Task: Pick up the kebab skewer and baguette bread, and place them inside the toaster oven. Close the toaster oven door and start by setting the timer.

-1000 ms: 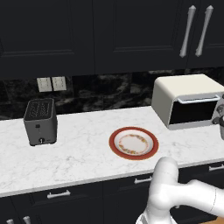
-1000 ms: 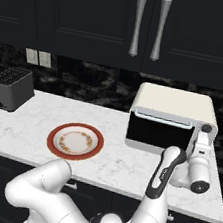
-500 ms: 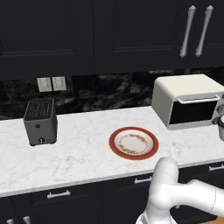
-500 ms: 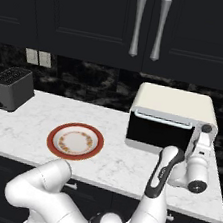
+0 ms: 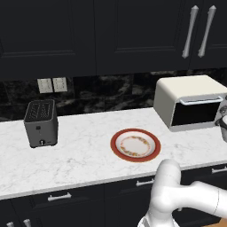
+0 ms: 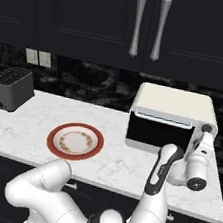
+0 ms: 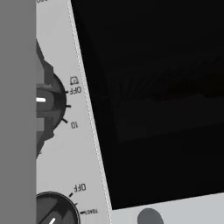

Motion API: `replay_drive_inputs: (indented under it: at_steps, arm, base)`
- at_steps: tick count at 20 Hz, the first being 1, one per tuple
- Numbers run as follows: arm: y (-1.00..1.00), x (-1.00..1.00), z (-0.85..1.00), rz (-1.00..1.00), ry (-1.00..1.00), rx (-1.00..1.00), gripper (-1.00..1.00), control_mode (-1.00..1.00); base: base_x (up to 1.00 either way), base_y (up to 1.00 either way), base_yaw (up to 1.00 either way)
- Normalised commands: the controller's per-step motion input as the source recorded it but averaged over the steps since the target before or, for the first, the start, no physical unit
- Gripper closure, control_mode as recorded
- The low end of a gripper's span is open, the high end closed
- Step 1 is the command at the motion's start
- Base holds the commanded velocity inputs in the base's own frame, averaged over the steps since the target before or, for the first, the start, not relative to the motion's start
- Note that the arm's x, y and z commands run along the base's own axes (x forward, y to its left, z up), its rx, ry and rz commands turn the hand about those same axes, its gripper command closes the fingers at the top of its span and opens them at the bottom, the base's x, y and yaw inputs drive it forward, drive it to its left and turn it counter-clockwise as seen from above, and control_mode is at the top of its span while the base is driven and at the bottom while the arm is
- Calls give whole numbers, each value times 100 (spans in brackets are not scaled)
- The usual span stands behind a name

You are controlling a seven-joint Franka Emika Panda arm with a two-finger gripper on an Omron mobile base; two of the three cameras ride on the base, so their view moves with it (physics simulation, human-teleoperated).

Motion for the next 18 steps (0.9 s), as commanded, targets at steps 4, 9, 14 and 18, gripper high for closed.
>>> replay_drive_inputs:
  at_steps: [4,9,14,18]
  arm:
    - [8,0,2,-1,0,23,100,-100]
    - [9,0,3,-2,0,24,100,-100]
    - [1,5,18,-3,3,25,100,-100]
    - [0,3,13,-5,9,27,100,-100]
  base:
    - [0,0,0]
    - [0,0,0]
    - [0,0,0]
    - [0,0,0]
